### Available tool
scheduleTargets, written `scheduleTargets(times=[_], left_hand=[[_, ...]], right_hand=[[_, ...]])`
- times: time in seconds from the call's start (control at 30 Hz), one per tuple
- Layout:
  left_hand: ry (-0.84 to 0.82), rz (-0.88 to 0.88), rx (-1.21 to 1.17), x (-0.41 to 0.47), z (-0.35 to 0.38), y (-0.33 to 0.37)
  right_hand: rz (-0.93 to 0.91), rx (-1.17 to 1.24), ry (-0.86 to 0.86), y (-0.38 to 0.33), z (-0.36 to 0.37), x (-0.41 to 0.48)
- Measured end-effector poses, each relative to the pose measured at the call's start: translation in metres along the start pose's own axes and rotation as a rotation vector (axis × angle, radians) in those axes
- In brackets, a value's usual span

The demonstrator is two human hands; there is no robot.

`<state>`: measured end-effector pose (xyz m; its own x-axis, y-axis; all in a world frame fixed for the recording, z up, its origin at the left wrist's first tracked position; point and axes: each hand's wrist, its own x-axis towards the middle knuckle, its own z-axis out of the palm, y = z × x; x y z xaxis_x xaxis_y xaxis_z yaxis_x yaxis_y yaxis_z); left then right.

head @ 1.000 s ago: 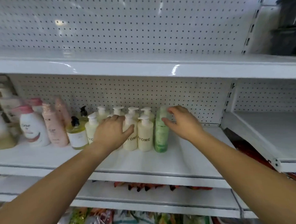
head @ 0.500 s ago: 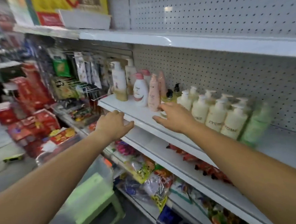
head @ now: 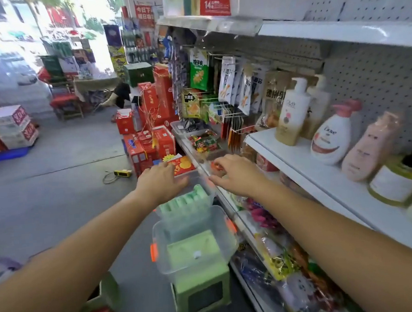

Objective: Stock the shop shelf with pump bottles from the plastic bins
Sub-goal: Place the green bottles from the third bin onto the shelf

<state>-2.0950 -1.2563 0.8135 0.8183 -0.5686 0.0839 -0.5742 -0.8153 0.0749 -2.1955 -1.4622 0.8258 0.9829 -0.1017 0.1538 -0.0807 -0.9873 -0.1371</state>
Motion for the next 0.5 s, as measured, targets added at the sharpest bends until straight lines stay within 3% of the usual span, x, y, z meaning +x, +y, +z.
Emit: scheduleTargets(times=[0.27, 0.5], left_hand=[[-0.016, -0.093, -0.005, 0.040, 0.034, -0.088], [-0.065, -0.136, -0.035, 0.086, 0.070, -0.104]], right_hand=[[-0.149, 0.035, -0.068, -0.054, 0.051, 0.101], [-0.168, 0.043, -0.143, -0.040, 0.099, 0.160]])
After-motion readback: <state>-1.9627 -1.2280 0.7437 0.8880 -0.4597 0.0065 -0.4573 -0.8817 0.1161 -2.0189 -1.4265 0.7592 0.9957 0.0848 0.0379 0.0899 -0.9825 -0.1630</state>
